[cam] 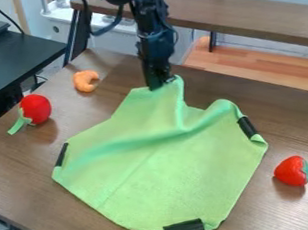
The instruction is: Unfold the cloth from left to top right
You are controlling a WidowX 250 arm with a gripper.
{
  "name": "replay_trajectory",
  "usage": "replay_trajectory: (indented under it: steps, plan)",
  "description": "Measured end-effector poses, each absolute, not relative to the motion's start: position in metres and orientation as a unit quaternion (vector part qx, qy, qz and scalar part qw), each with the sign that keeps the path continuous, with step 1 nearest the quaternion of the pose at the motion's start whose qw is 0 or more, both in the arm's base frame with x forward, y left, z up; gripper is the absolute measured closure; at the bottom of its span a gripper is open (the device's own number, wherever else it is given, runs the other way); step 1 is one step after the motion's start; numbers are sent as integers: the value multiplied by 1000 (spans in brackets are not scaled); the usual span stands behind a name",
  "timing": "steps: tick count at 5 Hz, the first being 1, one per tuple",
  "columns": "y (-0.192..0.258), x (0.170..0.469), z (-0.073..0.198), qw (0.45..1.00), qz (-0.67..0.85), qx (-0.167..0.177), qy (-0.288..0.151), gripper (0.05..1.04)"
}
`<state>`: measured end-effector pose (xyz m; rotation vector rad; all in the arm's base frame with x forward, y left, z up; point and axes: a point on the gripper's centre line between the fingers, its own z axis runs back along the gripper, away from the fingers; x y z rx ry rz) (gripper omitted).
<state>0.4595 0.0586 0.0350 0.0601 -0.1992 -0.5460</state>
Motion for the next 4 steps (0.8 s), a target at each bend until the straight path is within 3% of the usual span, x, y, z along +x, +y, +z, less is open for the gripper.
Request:
replay_trajectory:
  steps: [2, 3, 4]
  plan:
    - [86, 469, 55, 962, -241, 37, -125, 1029]
    - [100, 470, 48, 969, -211, 34, -121, 996]
    - [103, 471, 51, 972, -195, 31, -125, 792]
